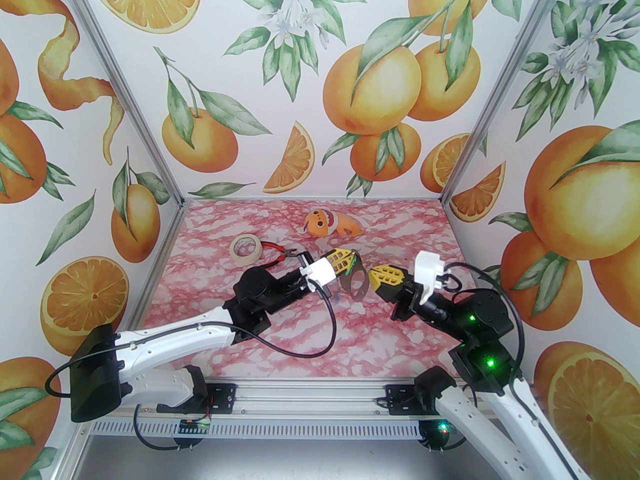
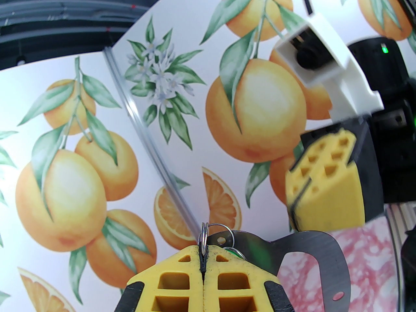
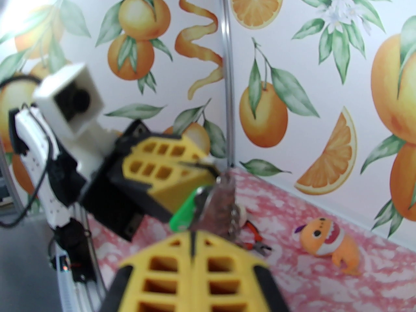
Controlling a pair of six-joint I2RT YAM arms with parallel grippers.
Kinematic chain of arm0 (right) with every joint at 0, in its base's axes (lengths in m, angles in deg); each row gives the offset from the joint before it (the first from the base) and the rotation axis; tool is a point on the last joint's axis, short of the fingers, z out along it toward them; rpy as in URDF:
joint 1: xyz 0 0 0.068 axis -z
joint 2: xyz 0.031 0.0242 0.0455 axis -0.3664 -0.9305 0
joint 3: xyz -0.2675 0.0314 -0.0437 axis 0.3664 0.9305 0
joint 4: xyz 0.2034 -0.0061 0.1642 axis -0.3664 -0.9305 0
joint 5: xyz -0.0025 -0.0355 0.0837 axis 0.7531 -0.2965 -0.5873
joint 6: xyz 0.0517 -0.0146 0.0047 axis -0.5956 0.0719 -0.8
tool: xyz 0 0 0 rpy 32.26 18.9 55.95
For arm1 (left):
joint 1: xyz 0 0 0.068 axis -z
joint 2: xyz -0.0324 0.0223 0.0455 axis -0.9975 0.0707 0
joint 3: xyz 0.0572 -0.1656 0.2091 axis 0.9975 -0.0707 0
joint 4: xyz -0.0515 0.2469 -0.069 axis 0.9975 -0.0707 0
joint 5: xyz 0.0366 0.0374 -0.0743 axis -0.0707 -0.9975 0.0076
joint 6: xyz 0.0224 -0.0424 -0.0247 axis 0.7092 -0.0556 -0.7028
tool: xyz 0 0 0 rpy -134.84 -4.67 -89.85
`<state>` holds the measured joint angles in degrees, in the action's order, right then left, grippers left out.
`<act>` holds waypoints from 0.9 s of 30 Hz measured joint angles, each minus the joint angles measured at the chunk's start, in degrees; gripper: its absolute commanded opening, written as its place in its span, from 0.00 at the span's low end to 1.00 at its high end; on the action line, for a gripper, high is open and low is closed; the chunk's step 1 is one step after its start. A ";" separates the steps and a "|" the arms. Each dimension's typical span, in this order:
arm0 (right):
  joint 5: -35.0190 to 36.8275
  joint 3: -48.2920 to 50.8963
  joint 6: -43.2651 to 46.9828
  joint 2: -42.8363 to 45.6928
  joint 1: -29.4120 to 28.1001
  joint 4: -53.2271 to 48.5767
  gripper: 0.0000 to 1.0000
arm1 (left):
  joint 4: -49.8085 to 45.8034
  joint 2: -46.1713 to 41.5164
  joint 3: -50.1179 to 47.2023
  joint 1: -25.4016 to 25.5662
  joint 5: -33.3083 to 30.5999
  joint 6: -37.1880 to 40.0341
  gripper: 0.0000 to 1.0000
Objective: Remove the keys from the keyring
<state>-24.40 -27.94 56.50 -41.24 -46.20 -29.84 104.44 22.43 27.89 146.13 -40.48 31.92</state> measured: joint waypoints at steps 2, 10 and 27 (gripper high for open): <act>1.68 -3.98 -3.08 -1.92 0.00 -2.32 0.13 | -0.55 0.26 0.15 0.00 -0.66 0.15 0.00; 3.17 -10.75 -16.68 -2.14 0.00 -8.55 0.20 | -5.62 1.66 2.62 0.00 -4.79 -0.59 0.00; 4.79 -11.32 -31.65 -11.17 -0.83 -18.25 0.41 | -12.68 4.13 6.19 0.00 -8.63 -6.08 0.00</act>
<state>-19.61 -39.26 24.85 -52.41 -47.03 -48.09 91.76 26.56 34.07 146.13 -49.11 25.85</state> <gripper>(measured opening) 0.402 0.044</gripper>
